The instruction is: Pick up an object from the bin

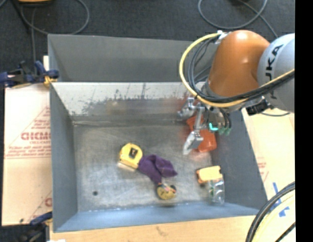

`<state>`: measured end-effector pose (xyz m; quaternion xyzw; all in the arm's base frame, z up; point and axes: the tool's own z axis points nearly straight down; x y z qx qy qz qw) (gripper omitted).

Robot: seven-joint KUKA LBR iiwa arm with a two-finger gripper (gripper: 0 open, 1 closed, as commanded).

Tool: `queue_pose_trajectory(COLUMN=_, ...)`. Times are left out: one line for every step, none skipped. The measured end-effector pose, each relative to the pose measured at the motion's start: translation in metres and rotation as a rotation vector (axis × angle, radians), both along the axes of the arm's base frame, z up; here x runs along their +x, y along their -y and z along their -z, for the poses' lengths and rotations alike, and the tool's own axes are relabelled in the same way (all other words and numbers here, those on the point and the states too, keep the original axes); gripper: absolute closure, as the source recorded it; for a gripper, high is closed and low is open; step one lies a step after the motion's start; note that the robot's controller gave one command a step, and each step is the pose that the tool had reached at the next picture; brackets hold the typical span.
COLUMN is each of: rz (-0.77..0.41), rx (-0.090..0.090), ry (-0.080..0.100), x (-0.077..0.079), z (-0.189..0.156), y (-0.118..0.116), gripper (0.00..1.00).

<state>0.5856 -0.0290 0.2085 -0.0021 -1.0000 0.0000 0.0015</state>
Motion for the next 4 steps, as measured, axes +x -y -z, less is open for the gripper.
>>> queue_pose_trajectory(rz=0.000, rx=-0.001, ry=0.008, x=0.002, z=-0.004, y=0.000, gripper=0.00)
queue_pose_trajectory(rz=0.068, rx=0.001, ry=0.011, x=-0.008, z=0.061, y=-0.011, gripper=0.00)
queue_pose_trajectory(rz=0.116, rx=0.001, ry=0.002, x=-0.013, z=0.105, y=-0.015, gripper=0.00)
queue_pose_trajectory(rz=0.346, rx=0.000, ry=0.002, x=-0.035, z=0.072, y=-0.026, gripper=0.00)
